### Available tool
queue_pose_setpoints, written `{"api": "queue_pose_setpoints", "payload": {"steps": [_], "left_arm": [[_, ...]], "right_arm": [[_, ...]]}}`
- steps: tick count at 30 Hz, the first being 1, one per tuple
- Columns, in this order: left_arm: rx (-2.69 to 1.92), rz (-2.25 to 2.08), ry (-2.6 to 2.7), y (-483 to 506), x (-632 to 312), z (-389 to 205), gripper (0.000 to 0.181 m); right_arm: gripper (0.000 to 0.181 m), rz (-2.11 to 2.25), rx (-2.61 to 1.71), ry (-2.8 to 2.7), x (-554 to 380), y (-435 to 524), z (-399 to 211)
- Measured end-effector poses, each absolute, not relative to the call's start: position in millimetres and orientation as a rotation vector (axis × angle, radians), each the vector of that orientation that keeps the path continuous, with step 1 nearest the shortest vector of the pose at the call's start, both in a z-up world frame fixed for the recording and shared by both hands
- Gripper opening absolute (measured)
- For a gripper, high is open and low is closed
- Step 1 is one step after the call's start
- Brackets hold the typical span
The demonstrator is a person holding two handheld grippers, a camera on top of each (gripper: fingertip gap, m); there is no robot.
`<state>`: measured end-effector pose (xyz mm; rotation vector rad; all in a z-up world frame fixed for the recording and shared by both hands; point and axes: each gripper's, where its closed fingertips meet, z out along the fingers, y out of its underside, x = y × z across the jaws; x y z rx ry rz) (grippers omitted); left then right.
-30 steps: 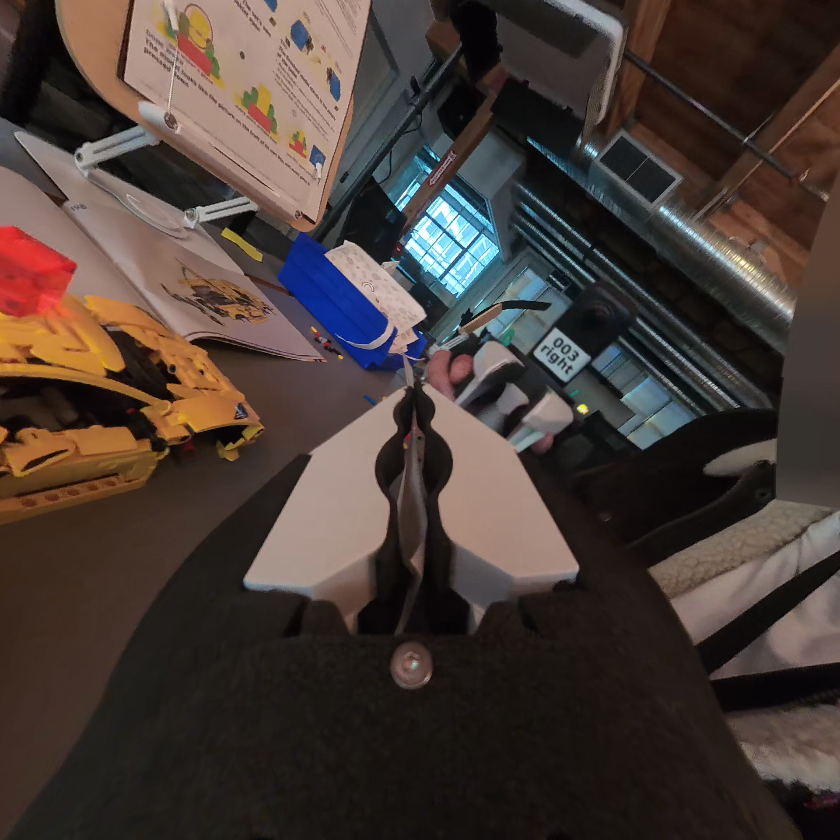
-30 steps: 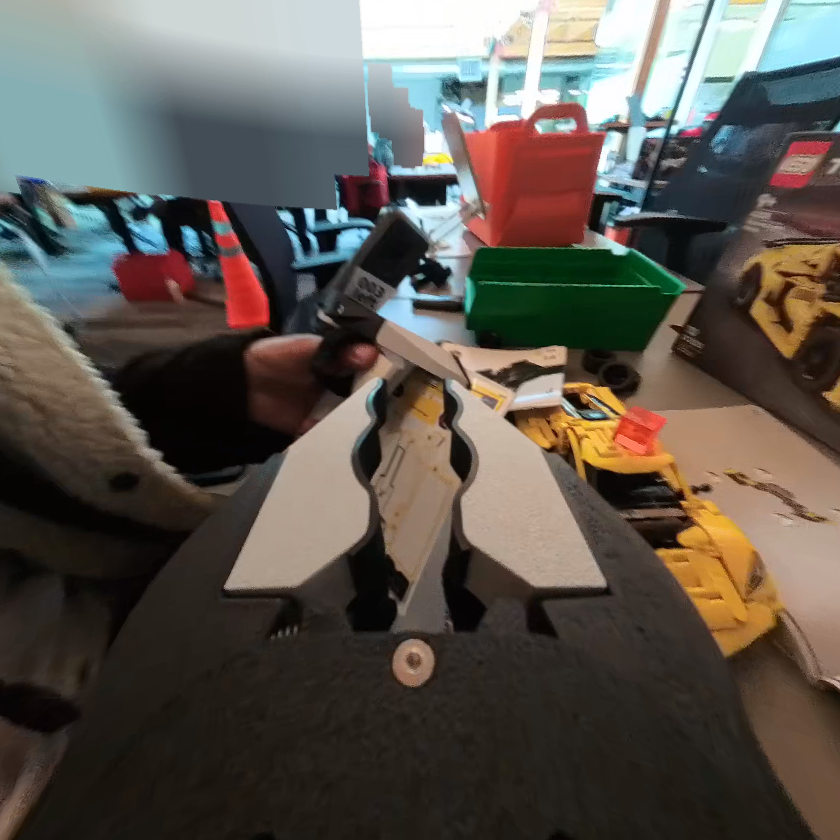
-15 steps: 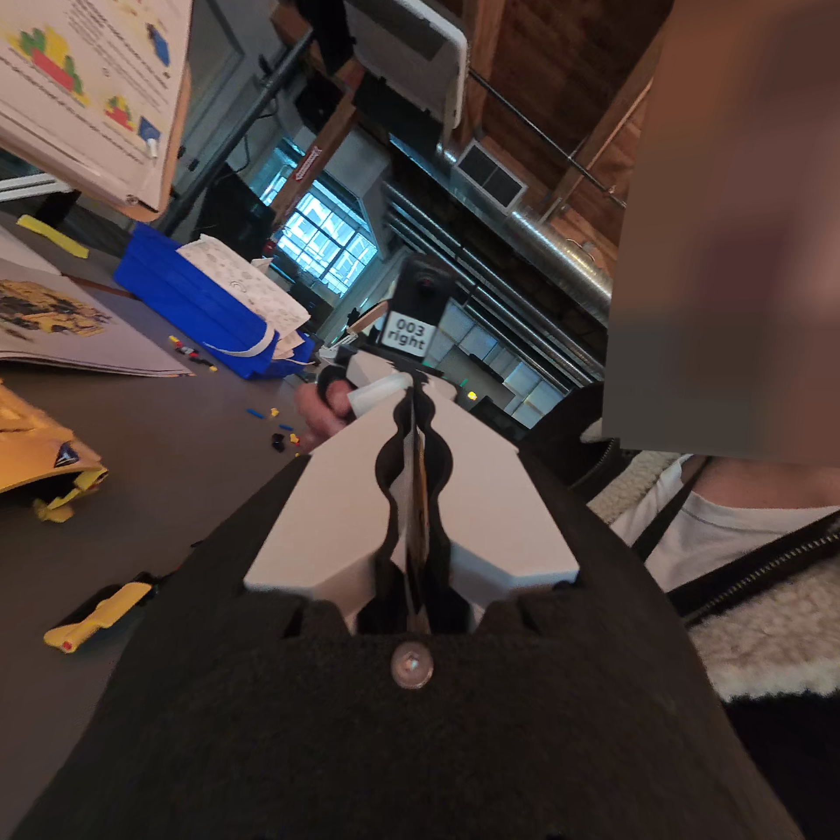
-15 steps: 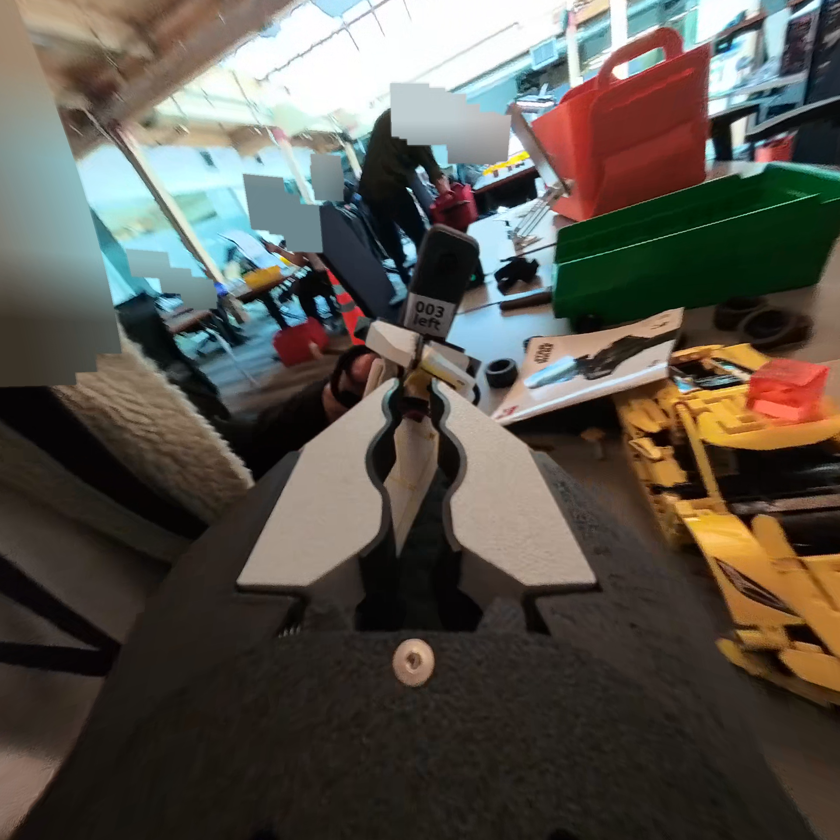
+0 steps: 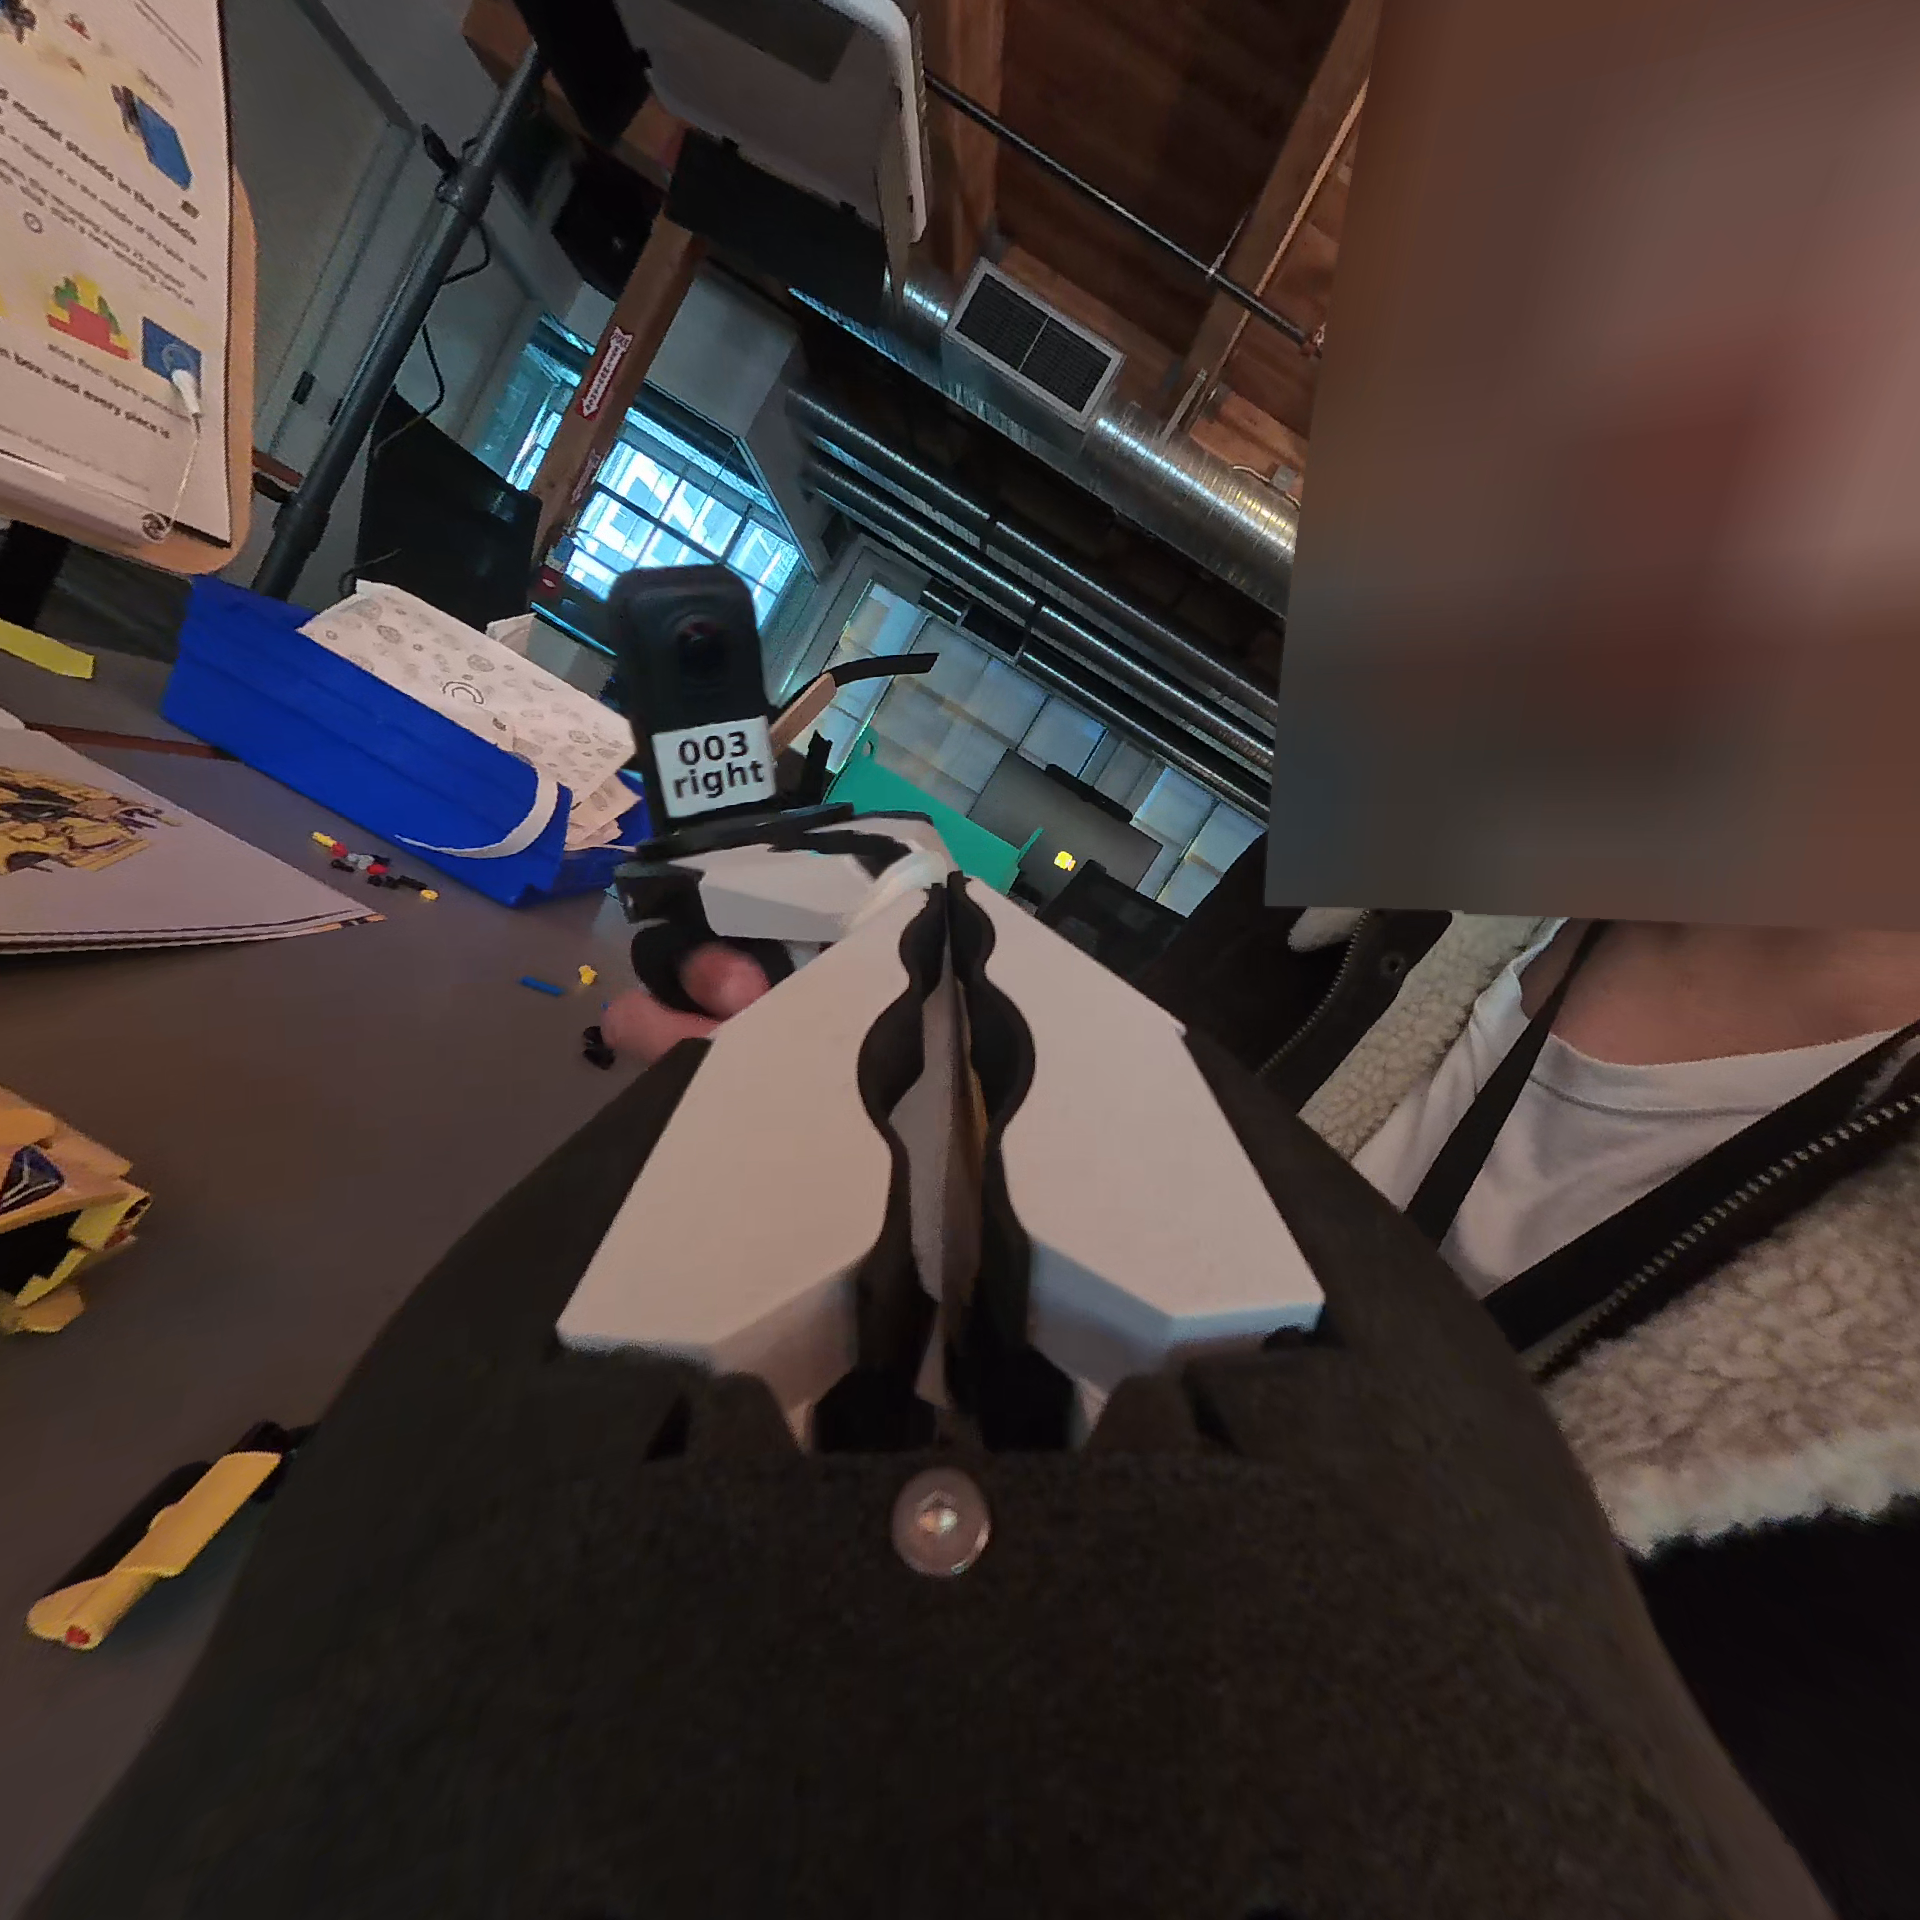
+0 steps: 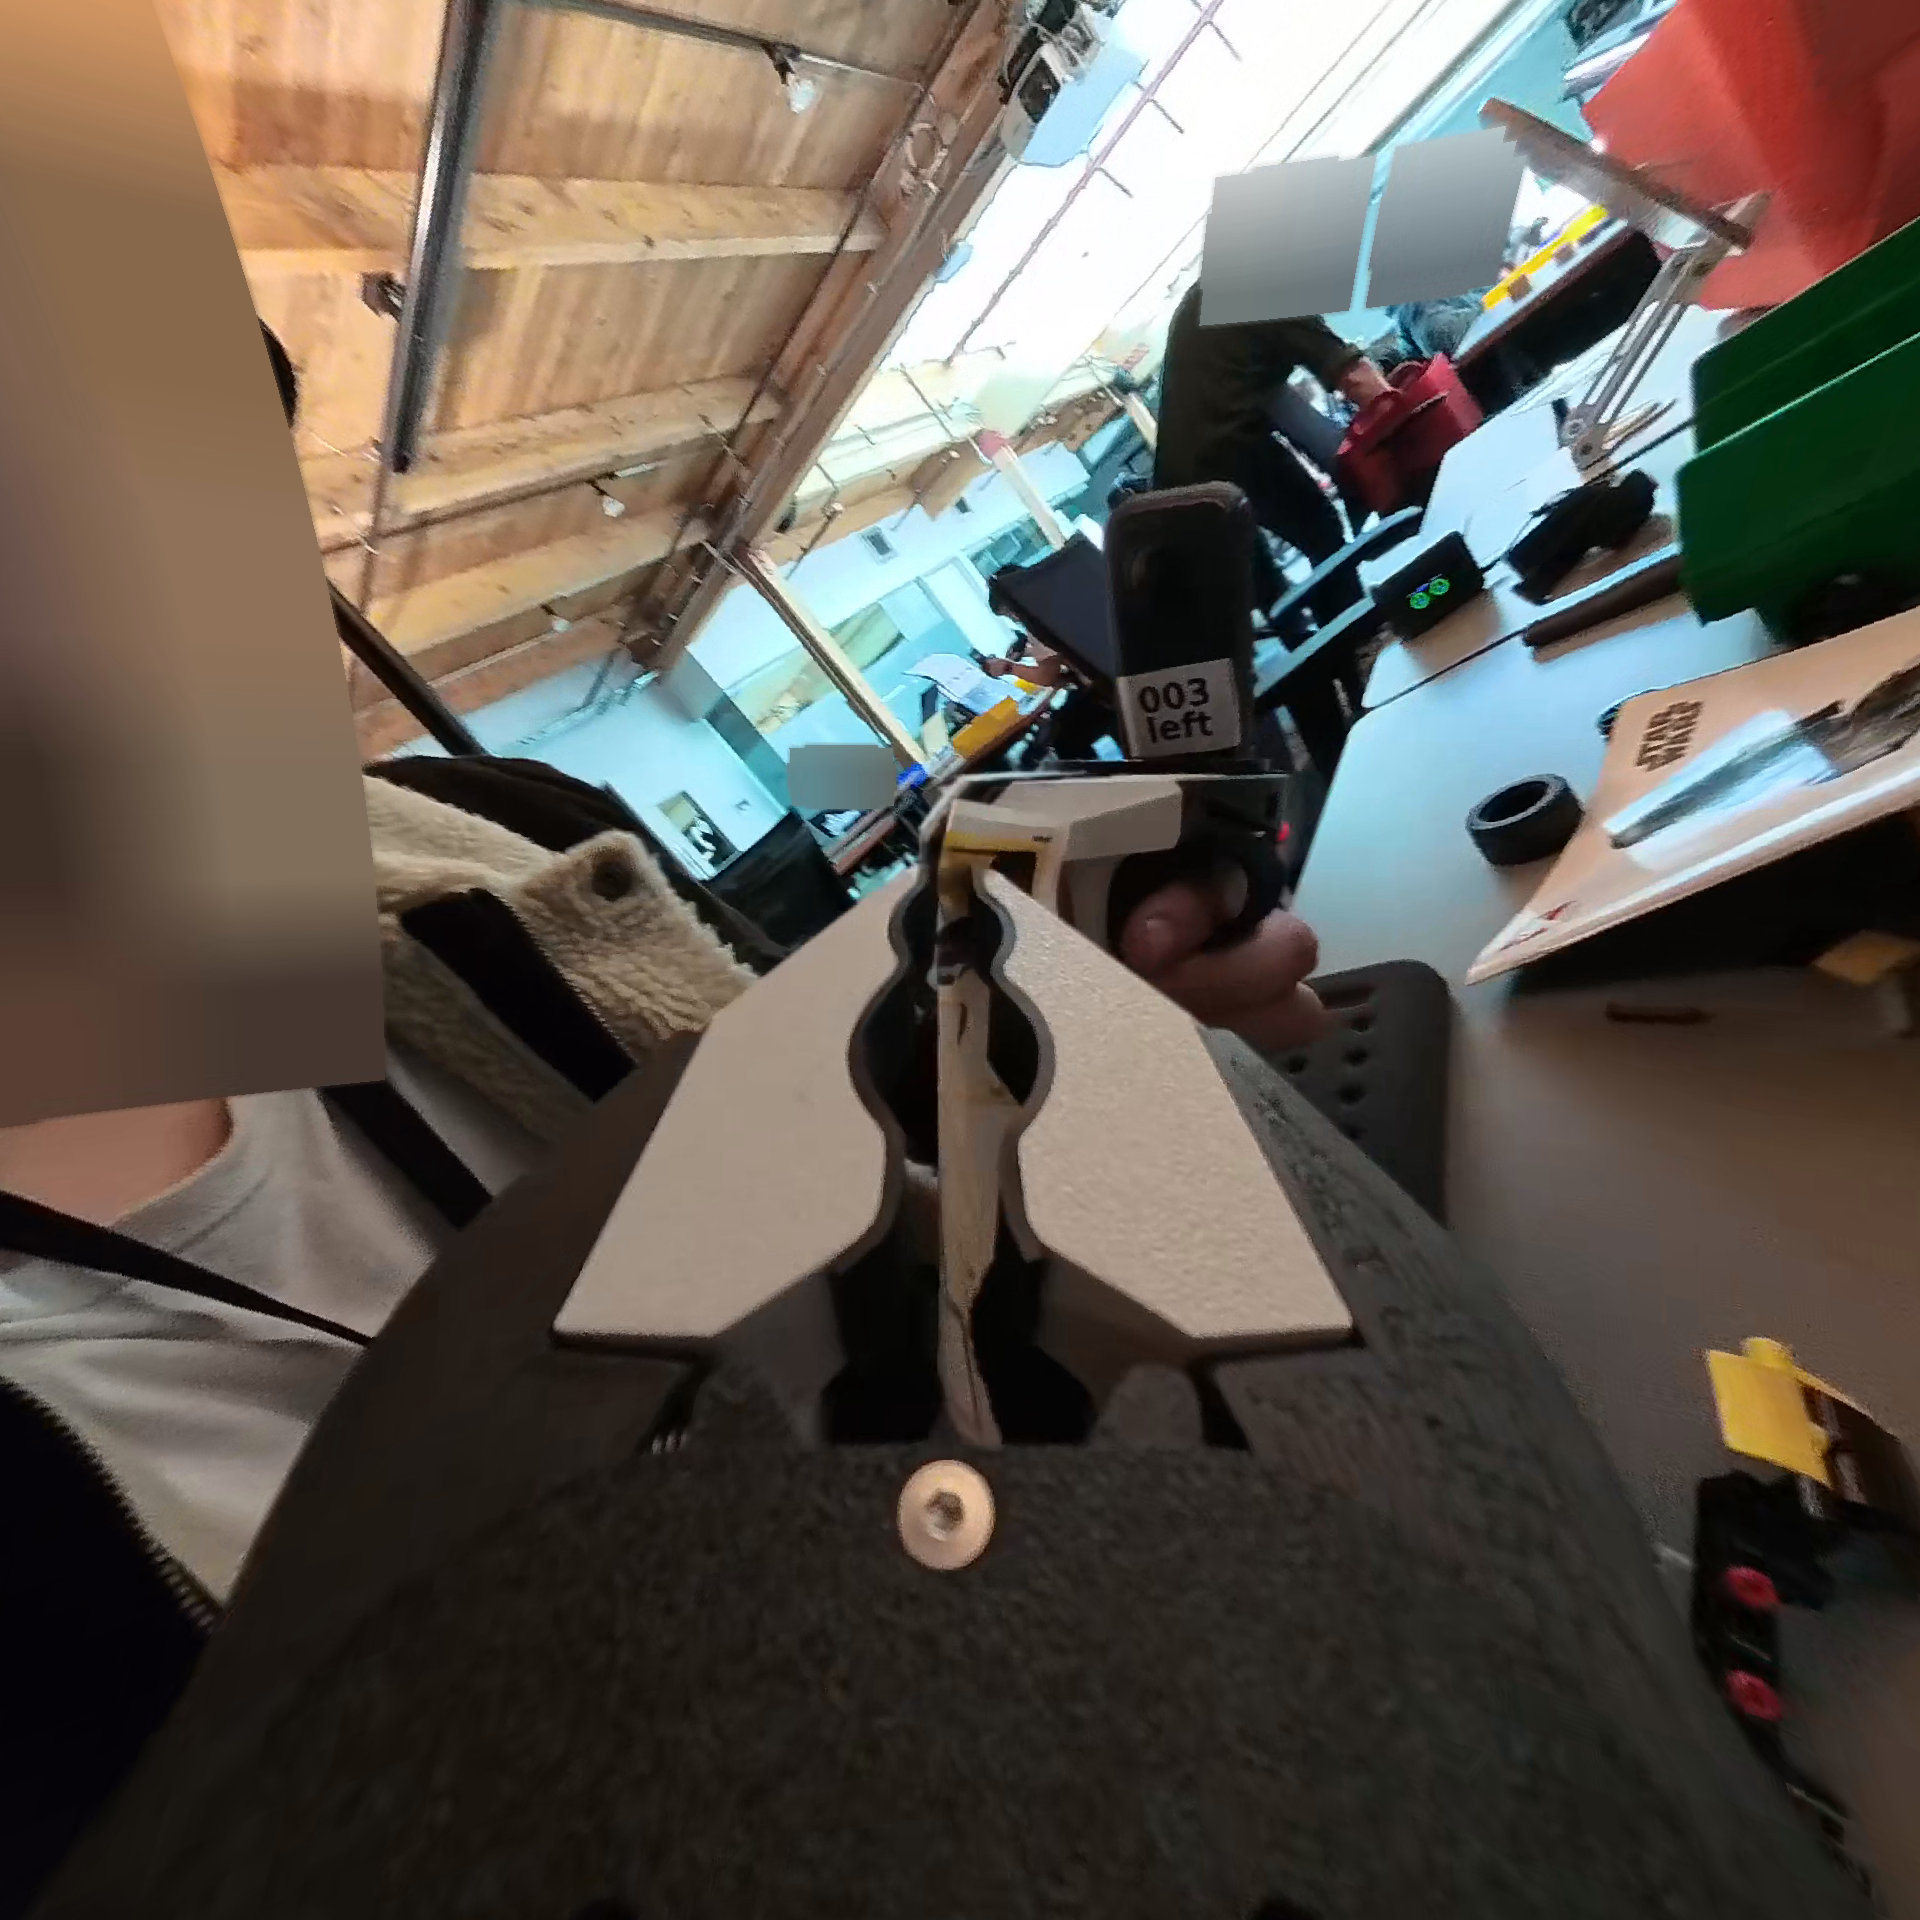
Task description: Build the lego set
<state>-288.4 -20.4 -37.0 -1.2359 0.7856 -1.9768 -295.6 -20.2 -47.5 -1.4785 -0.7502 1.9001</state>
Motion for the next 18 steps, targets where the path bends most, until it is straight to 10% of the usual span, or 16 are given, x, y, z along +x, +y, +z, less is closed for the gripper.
{"api": "queue_pose_setpoints", "payload": {"steps": [18], "left_arm": [[-1.5, -1.599, 0.977, -9.0, -288.7, -69.7, 0.0]], "right_arm": [[0.0, 1.497, -1.615, -0.872, -296.2, -4.4, -76.1]]}}
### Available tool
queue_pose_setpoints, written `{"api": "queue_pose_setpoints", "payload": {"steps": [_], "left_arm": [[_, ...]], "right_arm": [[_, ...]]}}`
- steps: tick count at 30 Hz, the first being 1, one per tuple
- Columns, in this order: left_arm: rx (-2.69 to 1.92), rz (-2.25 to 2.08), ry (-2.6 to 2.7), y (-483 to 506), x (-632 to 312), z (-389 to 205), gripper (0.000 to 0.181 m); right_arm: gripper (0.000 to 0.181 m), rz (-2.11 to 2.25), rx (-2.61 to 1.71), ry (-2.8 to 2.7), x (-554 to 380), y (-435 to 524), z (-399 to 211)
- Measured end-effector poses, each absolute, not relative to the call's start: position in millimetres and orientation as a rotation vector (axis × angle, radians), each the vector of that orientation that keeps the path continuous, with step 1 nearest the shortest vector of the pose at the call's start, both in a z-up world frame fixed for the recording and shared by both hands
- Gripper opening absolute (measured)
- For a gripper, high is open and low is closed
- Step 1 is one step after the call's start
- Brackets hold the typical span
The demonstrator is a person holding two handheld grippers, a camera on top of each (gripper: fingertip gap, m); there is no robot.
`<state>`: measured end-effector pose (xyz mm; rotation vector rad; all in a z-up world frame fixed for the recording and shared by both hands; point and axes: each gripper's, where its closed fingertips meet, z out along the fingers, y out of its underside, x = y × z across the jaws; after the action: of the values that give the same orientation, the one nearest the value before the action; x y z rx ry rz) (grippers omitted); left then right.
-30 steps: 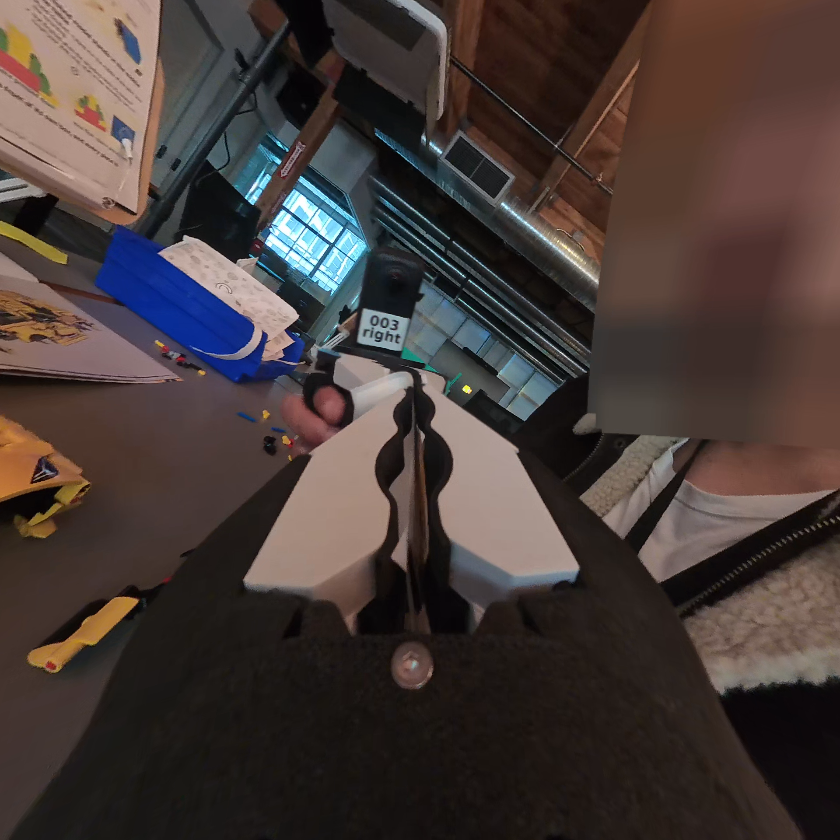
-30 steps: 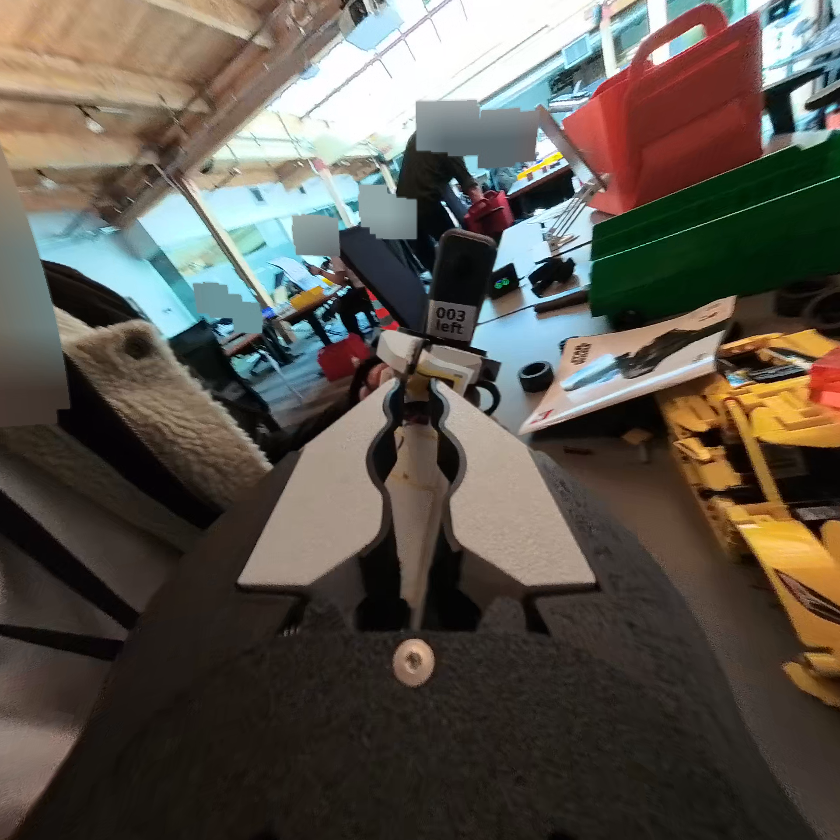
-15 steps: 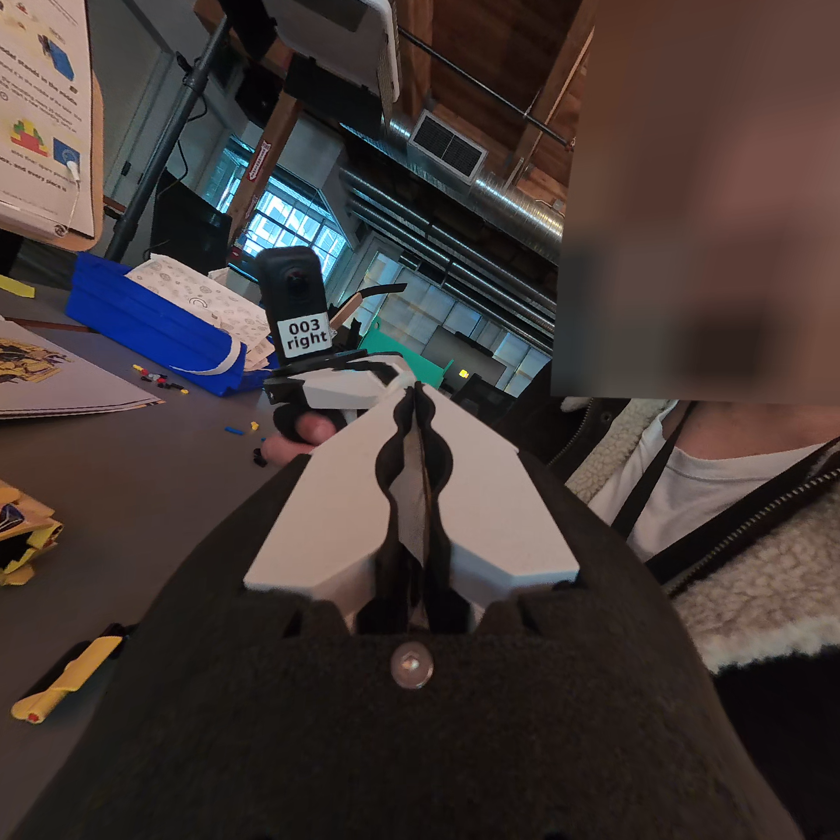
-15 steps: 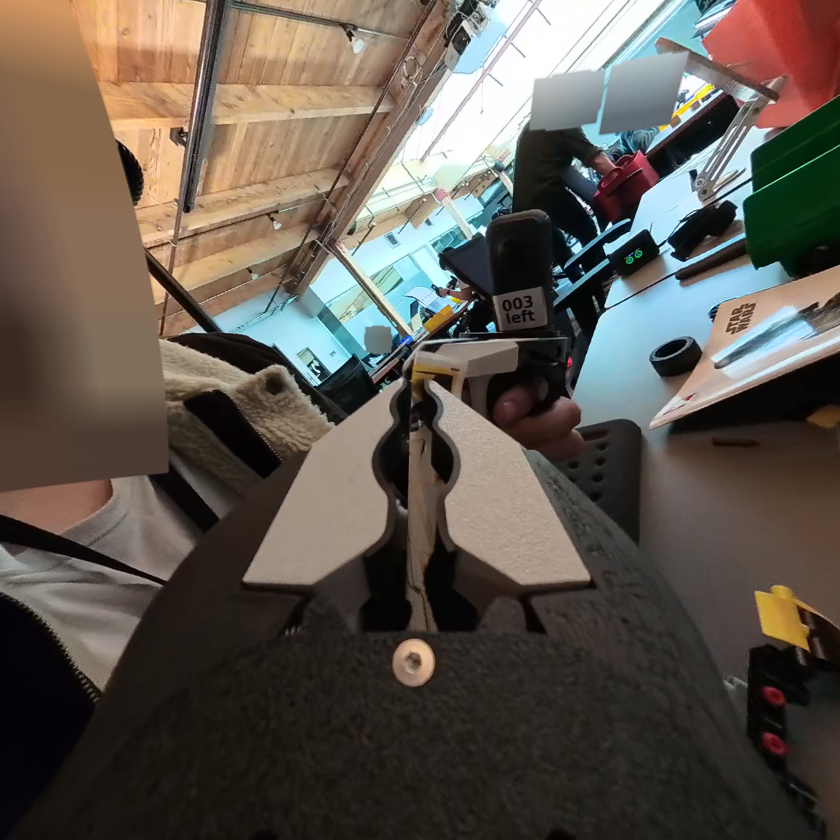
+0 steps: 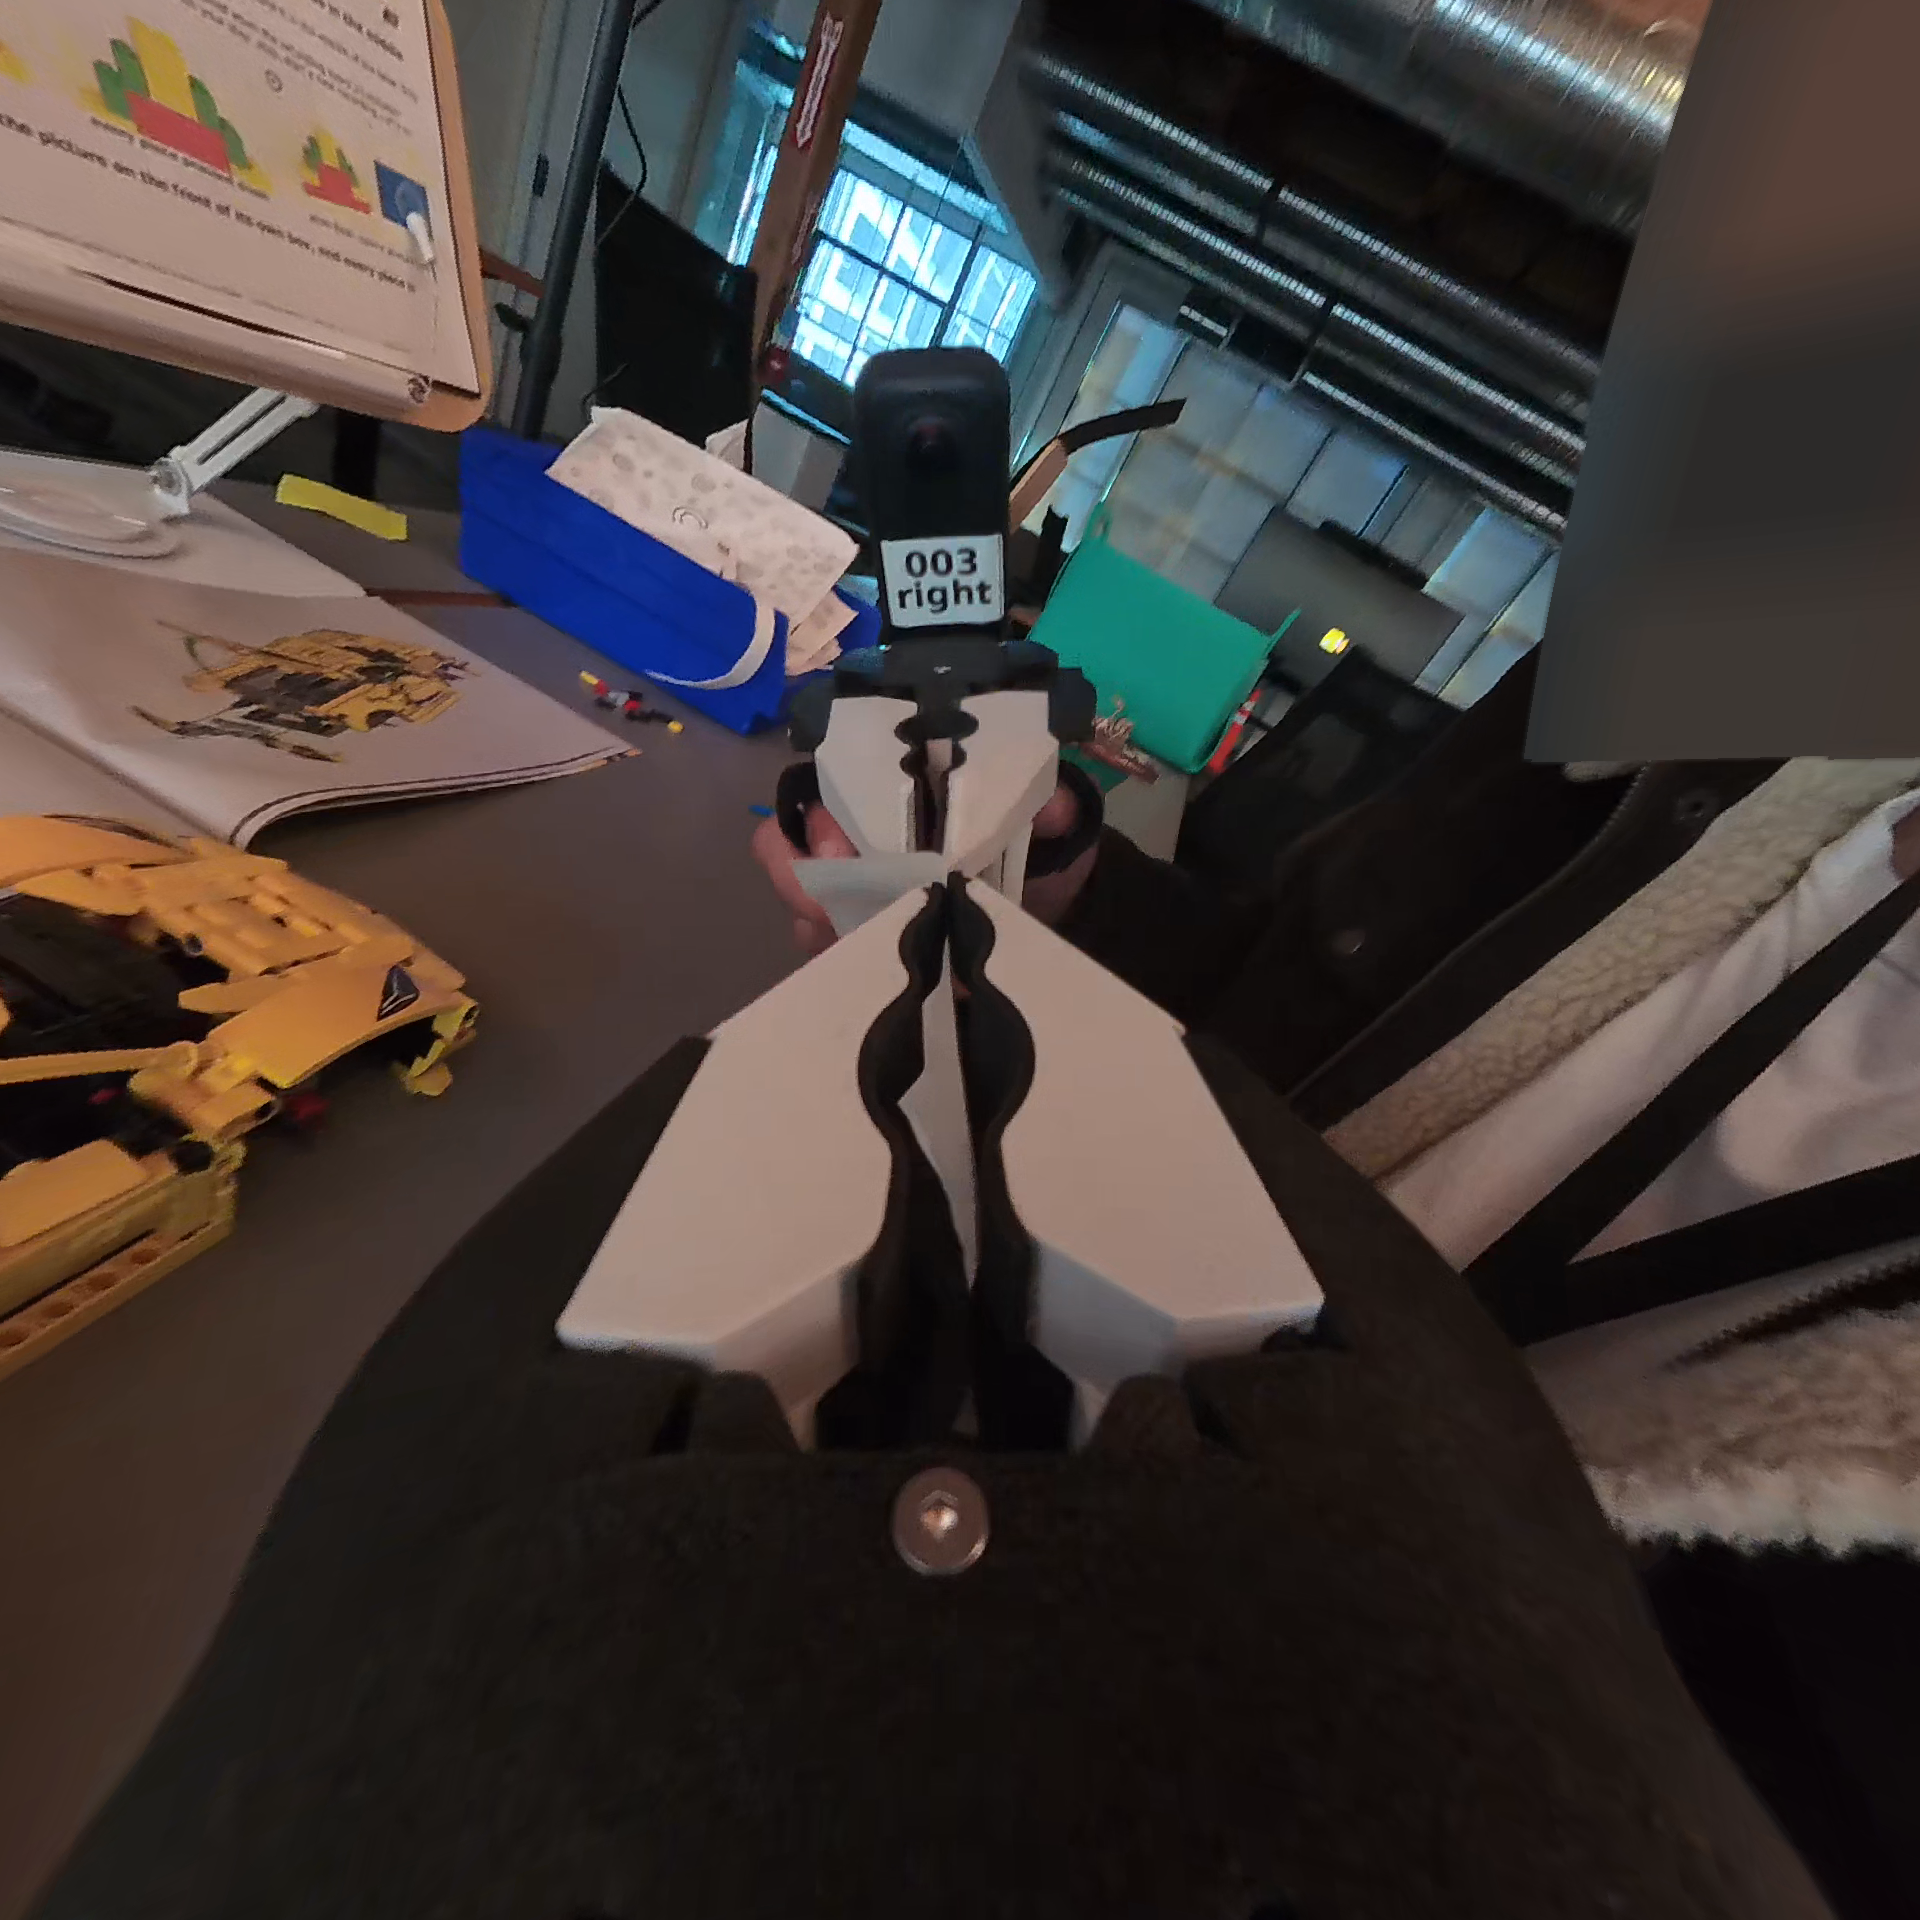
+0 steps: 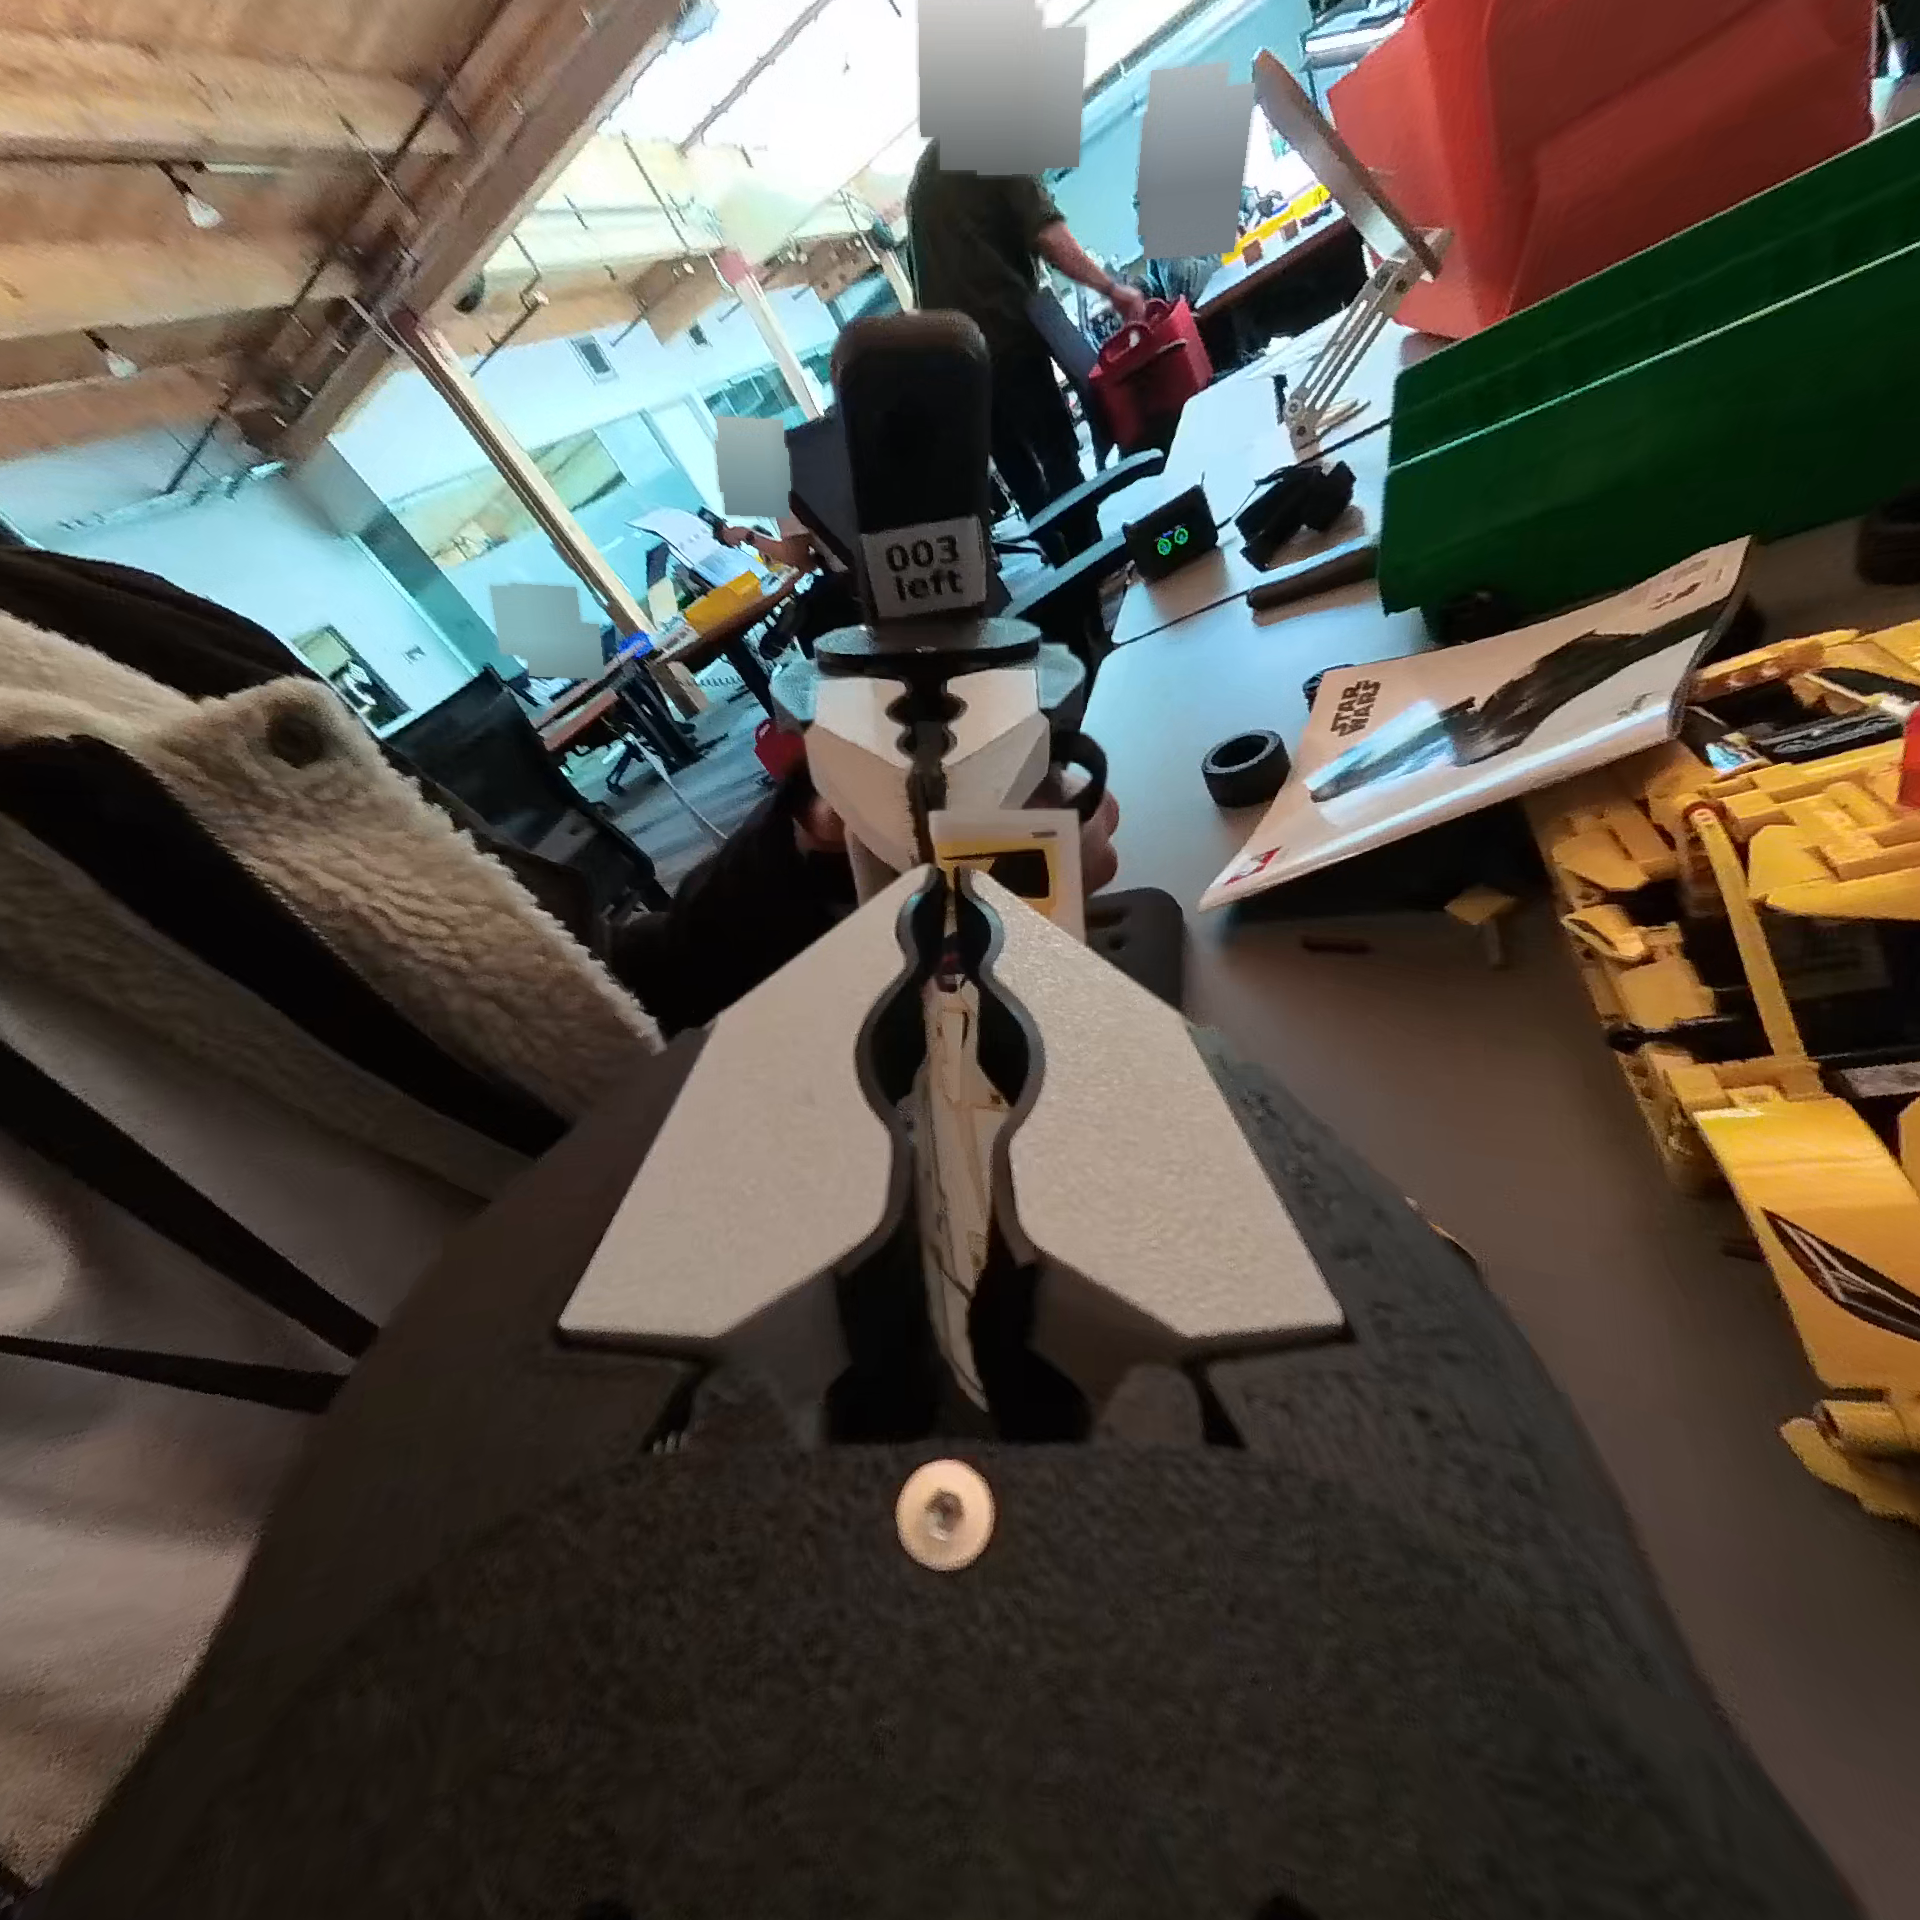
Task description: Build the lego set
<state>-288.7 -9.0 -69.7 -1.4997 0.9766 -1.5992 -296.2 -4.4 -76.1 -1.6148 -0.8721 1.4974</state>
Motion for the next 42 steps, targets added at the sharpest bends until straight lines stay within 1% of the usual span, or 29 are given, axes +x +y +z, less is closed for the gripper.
{"api": "queue_pose_setpoints", "payload": {"steps": [6, 13, 17, 19, 21, 26, 28, 31, 33, 36, 37, 39, 41, 42], "left_arm": [[-1.548, -1.522, 0.994, -4.6, -290.3, -77.5, 0.0], [-1.572, -1.56, 0.915, 4.9, -300.7, -78.7, 0.0], [-1.63, -1.538, 0.798, 10.0, -326.6, -83.6, 0.0], [-1.665, -1.49, 0.694, 13.9, -360.1, -82.8, 0.0], [-1.734, -1.353, 0.539, 24.7, -419.0, -85.4, 0.0], [-1.992, -0.944, -0.008, 65.2, -638.2, -126.4, 0.0], [-2.031, -0.922, -0.09, 84.3, -692.1, -143.0, 0.0], [-2.008, -1.01, -0.173, 125.0, -729.0, -155.7, 0.0], [-2.043, -1.027, -0.17, 150.2, -737.3, -170.8, 0.0], [-2.188, -0.887, -0.062, 173.8, -738.2, -207.2, 0.0], [-2.234, -0.785, 0.005, 177.4, -739.4, -215.7, 0.001], [-2.276, -0.566, 0.136, 181.7, -744.0, -221.8, 0.012], [-2.297, -0.409, 0.224, 182.3, -747.3, -222.1, 0.033], [-2.304, -0.35, 0.256, 182.0, -749.6, -221.4, 0.04]], "right_arm": [[0.0, 1.395, -1.642, -0.89, -295.9, 0.7, -82.9], [0.0, 1.343, -1.556, -0.83, -286.4, 9.1, -68.8], [0.0, 1.279, -1.463, -0.795, -279.1, 12.4, -55.0], [0.0, 1.213, -1.428, -0.794, -276.2, 15.3, -52.3], [0.0, 1.13, -1.389, -0.822, -275.7, 15.7, -52.2], [0.0, 0.935, -1.356, -0.902, -282.8, 16.3, -60.6], [0.0, 0.913, -1.347, -0.924, -287.0, 14.2, -63.3], [0.0, 0.916, -1.349, -0.944, -290.4, 12.5, -66.7], [0.0, 0.911, -1.363, -0.936, -288.7, 16.5, -70.0], [0.0, 0.91, -1.388, -0.912, -283.4, 23.7, -72.9], [0.0, 0.899, -1.391, -0.899, -280.4, 27.0, -72.7], [0.0, 0.871, -1.402, -0.873, -273.2, 35.0, -73.1], [0.0, 0.876, -1.432, -0.853, -267.2, 41.0, -75.2], [0.0, 0.885, -1.448, -0.845, -264.8, 43.2, -76.1]]}}
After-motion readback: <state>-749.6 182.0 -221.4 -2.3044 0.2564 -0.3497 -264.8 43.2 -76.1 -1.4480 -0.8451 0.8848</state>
